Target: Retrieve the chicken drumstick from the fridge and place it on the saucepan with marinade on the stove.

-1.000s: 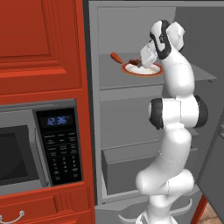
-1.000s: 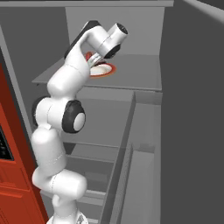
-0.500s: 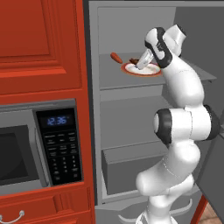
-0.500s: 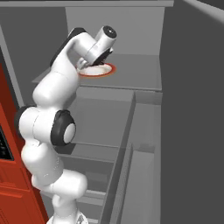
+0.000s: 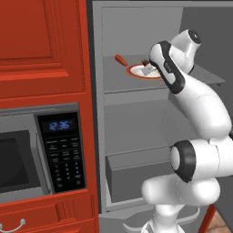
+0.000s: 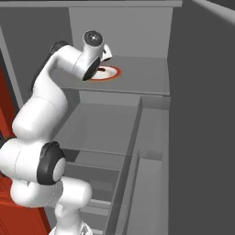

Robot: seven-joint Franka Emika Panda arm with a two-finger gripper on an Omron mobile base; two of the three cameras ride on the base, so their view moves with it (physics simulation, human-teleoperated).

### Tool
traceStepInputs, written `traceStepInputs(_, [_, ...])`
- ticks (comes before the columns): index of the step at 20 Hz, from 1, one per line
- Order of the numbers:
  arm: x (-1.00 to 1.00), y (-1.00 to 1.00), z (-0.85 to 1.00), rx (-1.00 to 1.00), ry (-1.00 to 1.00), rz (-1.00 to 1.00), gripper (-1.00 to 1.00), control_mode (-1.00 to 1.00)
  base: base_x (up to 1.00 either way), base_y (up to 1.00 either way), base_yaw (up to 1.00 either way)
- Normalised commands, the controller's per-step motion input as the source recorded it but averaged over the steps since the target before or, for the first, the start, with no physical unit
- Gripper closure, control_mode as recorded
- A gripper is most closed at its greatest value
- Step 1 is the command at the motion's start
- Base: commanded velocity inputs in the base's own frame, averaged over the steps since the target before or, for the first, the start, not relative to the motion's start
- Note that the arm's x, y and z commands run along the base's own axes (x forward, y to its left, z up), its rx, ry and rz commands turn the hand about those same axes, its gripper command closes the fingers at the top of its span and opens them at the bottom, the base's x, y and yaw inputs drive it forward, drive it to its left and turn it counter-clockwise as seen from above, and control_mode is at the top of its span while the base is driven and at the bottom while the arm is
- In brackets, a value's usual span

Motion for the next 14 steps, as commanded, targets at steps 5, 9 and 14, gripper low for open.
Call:
traceStepInputs(5, [-0.78,-0.14,0.01,0.09,-0.03,-0.24,1.0,-1.0,0.0,0.0,0.0])
traceStepInputs(9, [-0.72,-0.19,0.21,0.07,0.0,-0.21,1.0,-1.0,0.0,0.0,0.0])
traceStepInputs(14, [-0.87,-0.09,0.42,0.01,0.0,-0.25,1.0,-1.0,0.0,0.0,0.0])
